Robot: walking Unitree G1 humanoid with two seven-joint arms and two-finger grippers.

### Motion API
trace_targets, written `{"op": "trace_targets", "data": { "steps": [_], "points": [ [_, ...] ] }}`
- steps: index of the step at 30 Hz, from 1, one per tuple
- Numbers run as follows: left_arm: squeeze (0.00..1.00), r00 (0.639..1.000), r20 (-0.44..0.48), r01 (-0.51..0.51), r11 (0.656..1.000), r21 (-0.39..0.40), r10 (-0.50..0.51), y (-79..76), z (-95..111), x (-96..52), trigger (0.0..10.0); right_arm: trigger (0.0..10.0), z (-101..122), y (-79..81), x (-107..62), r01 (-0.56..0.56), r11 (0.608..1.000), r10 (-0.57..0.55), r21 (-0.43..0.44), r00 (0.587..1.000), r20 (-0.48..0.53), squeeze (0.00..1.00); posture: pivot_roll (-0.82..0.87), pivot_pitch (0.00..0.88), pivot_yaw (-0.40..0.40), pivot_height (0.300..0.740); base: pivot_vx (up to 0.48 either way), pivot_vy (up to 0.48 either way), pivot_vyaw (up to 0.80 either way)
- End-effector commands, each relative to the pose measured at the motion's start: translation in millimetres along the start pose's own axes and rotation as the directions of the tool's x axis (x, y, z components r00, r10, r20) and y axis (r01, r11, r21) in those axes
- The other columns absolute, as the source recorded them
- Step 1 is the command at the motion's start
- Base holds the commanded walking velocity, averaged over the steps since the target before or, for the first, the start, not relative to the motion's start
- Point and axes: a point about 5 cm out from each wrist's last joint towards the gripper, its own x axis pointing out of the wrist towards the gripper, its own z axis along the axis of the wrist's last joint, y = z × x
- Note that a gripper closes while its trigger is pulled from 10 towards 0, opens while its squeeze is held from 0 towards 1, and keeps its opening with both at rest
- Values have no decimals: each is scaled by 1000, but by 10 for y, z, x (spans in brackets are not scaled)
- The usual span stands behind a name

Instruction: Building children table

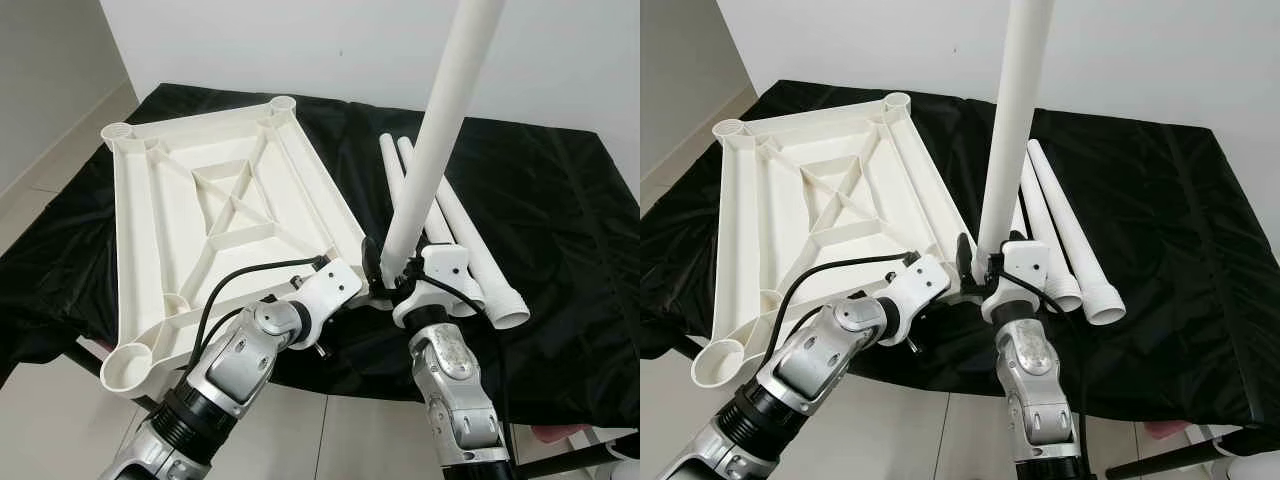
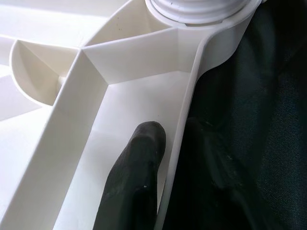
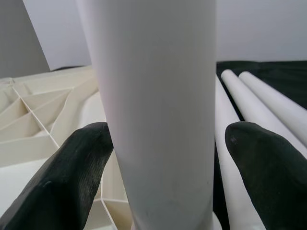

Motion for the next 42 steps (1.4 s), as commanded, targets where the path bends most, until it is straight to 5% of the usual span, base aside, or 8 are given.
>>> {"op": "trace_targets", "data": {
  "steps": [1,3,4,14,15,16,17,42],
  "points": [
    [216,992,-99,77,996,-39,-81,-132,-246,69,10000,10000,15,-46,-72,5,1000,-5,-8,1000,10,0,-106,135,27,740,0,0,0],
    [216,992,-98,79,996,-38,-83,-133,-245,71,10000,10000,13,-56,-88,4,1000,-4,-11,1000,8,0,-106,135,27,740,0,0,0],
    [1000,991,-97,83,996,-41,-87,-135,-245,71,10000,10000,14,-69,-107,5,1000,-5,-19,1000,6,0,-107,135,30,740,0,0,0],
    [1000,991,-94,95,995,-42,-99,-120,-243,53,10000,10000,87,-180,-267,3,998,-1,-59,1000,29,0,-108,136,39,740,0,0,0],
    [455,991,-95,96,995,-32,-98,-106,-245,45,10000,10000,106,-204,-299,1,998,1,-60,999,35,0,-108,135,41,740,0,0,0],
    [455,991,-95,96,995,-32,-98,-106,-245,45,10000,10000,106,-204,-299,1,998,1,-60,999,35,0,-108,135,41,740,0,0,0],
    [0,991,-93,96,995,-22,-97,-89,-241,36,10000,10000,126,-218,-321,-4,998,7,-64,999,41,0,-111,138,43,740,0,0,0],
    [0,984,134,118,993,15,-119,525,173,-481,10000,10000,278,-358,-543,-95,995,96,-43,995,19,0,-126,143,59,740,0,0,0]
  ]
}}
